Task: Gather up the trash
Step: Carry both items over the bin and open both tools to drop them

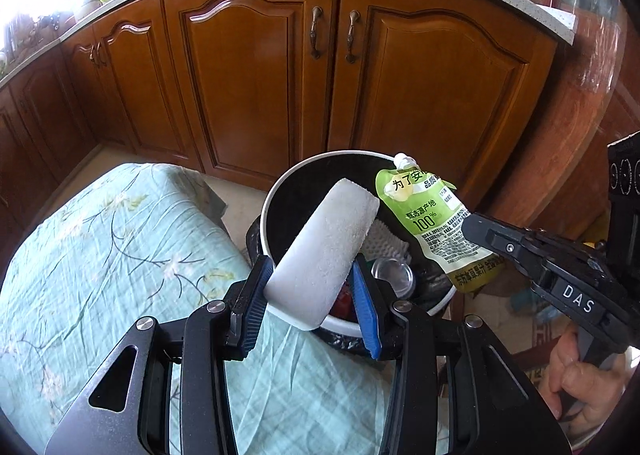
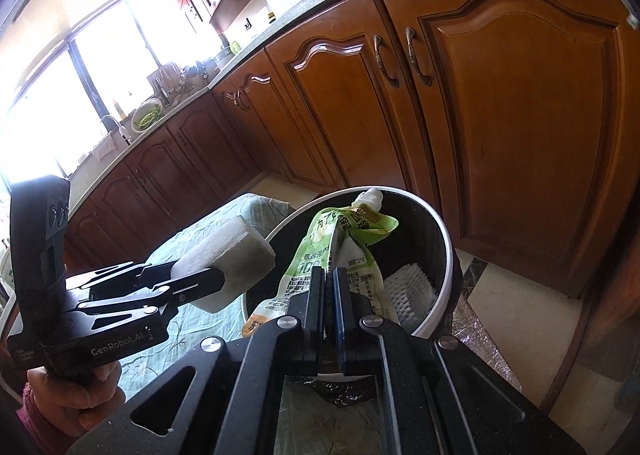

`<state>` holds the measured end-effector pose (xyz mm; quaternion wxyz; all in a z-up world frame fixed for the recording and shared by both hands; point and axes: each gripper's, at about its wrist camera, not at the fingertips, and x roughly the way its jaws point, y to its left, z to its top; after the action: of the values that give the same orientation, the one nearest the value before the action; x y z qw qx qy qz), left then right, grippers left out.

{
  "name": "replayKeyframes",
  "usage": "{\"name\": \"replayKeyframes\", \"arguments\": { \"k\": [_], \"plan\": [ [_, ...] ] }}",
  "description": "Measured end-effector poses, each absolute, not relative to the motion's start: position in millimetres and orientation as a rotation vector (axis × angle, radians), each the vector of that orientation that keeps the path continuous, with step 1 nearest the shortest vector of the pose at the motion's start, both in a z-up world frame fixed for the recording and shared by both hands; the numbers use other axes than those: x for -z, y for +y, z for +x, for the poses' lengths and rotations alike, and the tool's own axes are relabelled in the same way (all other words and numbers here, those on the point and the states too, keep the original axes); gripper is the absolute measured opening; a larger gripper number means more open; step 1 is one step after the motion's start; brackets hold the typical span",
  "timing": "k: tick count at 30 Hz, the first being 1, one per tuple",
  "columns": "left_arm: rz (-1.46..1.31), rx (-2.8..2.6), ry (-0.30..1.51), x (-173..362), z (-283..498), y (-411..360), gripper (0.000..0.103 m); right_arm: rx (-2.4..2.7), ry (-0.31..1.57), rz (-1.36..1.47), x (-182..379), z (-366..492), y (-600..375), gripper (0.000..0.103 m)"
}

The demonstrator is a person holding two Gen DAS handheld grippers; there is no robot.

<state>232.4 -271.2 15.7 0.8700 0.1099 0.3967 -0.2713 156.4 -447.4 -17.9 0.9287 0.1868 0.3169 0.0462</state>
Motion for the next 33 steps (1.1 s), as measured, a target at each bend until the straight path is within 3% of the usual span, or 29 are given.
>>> {"name": "replayKeyframes", "arguments": {
  "k": [25,27,28,30,33],
  "plan": [
    [0.328,0.547,0.913,18.3,254.4,-315.5,0.043,-0.09,0.773,0.381,39.4,192.4,-457.4,0.005],
    [0.322,0.541,0.921,19.0,257.6,-316.3,0.044,-0.08,0.766,0.383,38.8,193.4,-458.4,0.012],
    [0.32,0.537,0.925,19.1,257.9,-316.2,0.051,-0.078,0.765,0.389,38.2,194.1,-458.9,0.015],
    [0.312,0.534,0.918,17.4,257.3,-313.8,0.066,-0.071,0.75,0.406,36.6,192.2,-461.1,0.042],
    [0.314,0.531,0.893,13.2,252.9,-309.1,0.072,-0.065,0.718,0.416,31.3,186.6,-462.7,0.049]
  ]
}}
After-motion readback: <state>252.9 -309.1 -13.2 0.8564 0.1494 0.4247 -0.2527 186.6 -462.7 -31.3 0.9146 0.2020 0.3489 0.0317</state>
